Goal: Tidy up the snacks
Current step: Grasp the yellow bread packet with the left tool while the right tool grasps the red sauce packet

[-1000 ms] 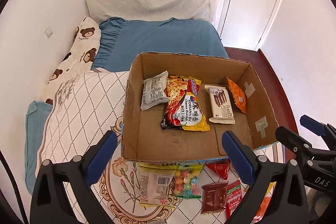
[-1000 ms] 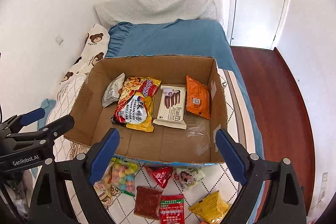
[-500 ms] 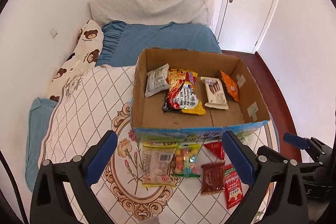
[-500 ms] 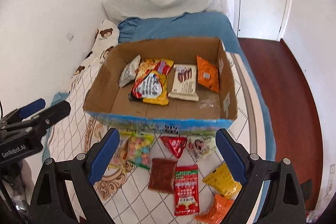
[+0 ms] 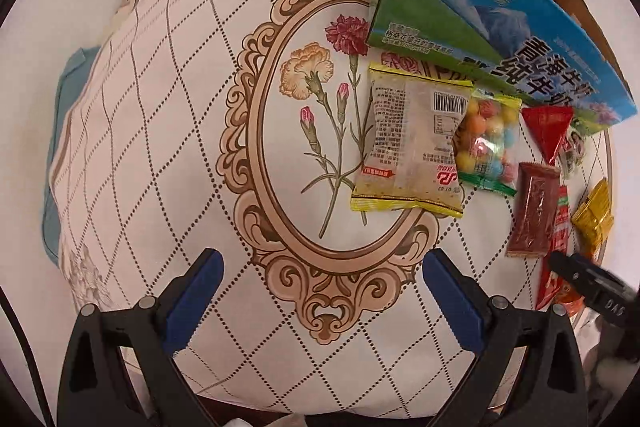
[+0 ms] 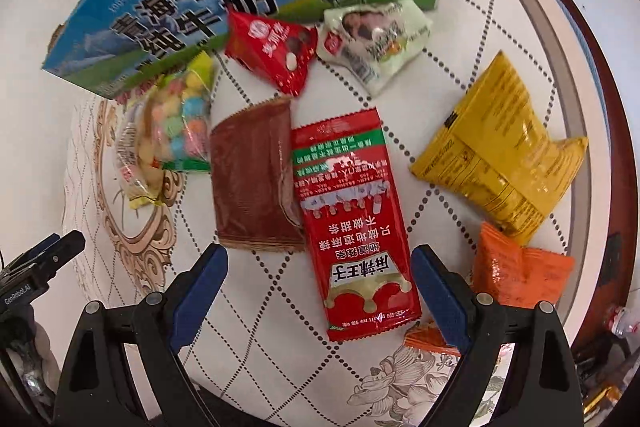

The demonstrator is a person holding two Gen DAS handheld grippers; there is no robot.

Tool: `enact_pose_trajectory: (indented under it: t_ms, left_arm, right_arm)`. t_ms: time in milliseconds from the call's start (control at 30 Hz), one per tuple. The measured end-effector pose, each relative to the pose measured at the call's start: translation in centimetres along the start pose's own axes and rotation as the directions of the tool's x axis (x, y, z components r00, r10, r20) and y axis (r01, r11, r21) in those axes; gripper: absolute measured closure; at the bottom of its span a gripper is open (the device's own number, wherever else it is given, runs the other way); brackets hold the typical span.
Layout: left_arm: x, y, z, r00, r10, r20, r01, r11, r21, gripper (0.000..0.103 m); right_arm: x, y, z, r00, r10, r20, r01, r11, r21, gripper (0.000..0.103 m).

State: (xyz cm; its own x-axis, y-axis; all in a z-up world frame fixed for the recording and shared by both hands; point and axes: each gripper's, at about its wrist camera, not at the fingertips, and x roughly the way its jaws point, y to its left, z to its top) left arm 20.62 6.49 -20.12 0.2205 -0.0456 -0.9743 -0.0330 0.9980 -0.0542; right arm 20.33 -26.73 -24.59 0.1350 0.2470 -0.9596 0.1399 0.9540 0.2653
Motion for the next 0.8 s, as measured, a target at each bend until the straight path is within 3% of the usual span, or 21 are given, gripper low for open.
enact_pose_trajectory:
  t_ms: [133,267,333,400,433,500,567,700,800]
  left_arm:
    - [1.5,-1.0,2.3,0.999,-0.037,-0.034,0.036,0.999,-0.033,0.001]
    - [3.9,-3.6,5.4,0.996,-0.04,-0.074,0.042,0.999,0.019,0.001]
    - [4.9,-4.7,6.4,0.996,-0.028,-0.083,0.033,0.998,0.053,0.001]
    - [5.5,-5.8,6.9,0.997,-0.027,-0.077,0.034,0.996,0.087,0.003]
    - [5.7,-6.3,6.9,0.997,-0.025,-0.071,0.033,0.994,0.105,0.006]
    - [6.0,-6.9,6.7,0.998,-0.024,-0.066,0.033,0.991,0.13,0.034]
    - [6.4,-7.3,6.5,0.997,-0.025,-0.076,0.036,0.989,0.14,0.048]
    - [6.0,-7.3,4.3,0.996,-0.03,-0.087,0.041,0.99,0.133,0.05]
    - [6.3,-6.4,0.3,0.991,-0.032,-0.134,0.045,0.994,0.098,0.05]
  right_arm:
    - [2.5,-0.1,0.1,0.998,-0.03,-0.059,0.03,0.999,0.015,0.008]
    - [3.6,0.6,-0.2,0.994,-0.08,-0.075,0.077,0.996,-0.047,0.008]
    - [3.3,0.8,-0.5,0.995,-0.073,-0.063,0.069,0.996,-0.061,0.015]
    - [2.7,0.9,-0.8,0.996,-0.073,-0.043,0.07,0.995,-0.067,0.033]
    - [2.3,0.9,-0.8,0.997,-0.07,-0.031,0.067,0.995,-0.067,0.037]
    - [2.0,0.8,-1.0,0.997,-0.073,-0.025,0.071,0.995,-0.072,0.043]
    - [2.0,0.8,-1.2,0.997,-0.081,-0.021,0.079,0.993,-0.085,0.044]
    - [2.0,1.5,-2.5,0.995,-0.093,-0.032,0.089,0.989,-0.115,0.045]
    - [2.2,1.7,-5.0,0.994,-0.083,-0.065,0.074,0.988,-0.134,0.045]
